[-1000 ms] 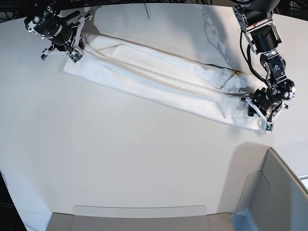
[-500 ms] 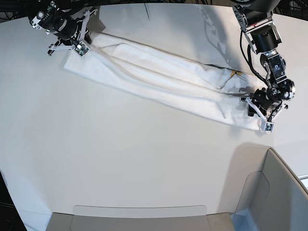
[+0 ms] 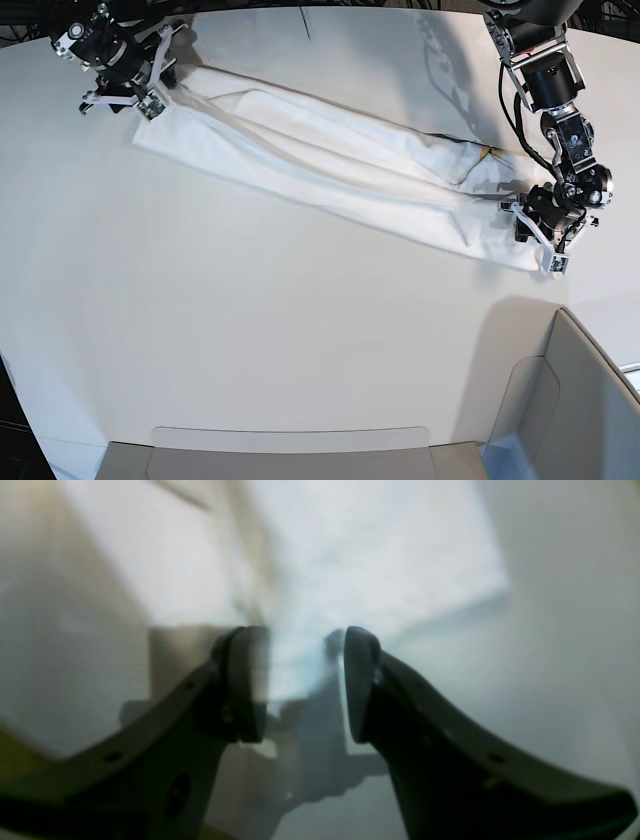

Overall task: Layout the t-shirt on the table in an organized manner, then fold the t-shirt properly
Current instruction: 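Release the strip end with the right gripper and move it outward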

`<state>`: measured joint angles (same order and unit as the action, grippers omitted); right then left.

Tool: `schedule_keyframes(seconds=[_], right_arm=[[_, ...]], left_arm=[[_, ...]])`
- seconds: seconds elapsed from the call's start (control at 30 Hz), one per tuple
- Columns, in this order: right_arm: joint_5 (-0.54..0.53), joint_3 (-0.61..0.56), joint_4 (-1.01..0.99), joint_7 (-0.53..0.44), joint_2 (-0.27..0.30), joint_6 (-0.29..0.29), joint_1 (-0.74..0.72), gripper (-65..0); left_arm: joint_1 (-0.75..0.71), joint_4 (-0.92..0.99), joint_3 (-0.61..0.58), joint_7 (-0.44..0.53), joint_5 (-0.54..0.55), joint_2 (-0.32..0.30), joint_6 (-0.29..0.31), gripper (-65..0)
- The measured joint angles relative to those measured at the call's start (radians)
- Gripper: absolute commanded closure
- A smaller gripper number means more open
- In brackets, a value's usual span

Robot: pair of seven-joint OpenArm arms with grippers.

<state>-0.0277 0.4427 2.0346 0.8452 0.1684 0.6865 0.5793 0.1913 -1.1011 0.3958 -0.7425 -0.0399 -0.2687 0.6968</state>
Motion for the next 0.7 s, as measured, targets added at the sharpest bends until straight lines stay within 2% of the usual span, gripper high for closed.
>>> schedule_keyframes(seconds=[0.13,0.27,0.4,0.6,0.7], right_arm=[[0.001,0.174,0.000,-0.014,-0.078,0.000,-0.075,-25.4],[0.005,0.278,0.000,-0.001,-0.094,0.000,-0.113,-25.4],[-0.001,0.312,0.000,-0.001,-0.104,0.000,-0.165,-25.4],[0.005,0.377,-0.015,-0.003,-0.191,0.000,-0.268,-25.4],[0.006,0.376,-0.028,0.000,-0.225,0.000,-0.270,-25.4]], left_arm=[[0.000,0.000,0.000,0.000,0.002,0.000,0.000,-24.6],[0.000,0.000,0.000,0.000,0.002,0.001,0.000,-24.6],[0.000,0.000,0.000,0.000,0.002,0.001,0.000,-24.6],[0.000,0.000,0.000,0.000,0.003,0.000,0.000,-24.6],[0.000,0.000,0.000,0.000,0.002,0.000,0.000,-24.6]])
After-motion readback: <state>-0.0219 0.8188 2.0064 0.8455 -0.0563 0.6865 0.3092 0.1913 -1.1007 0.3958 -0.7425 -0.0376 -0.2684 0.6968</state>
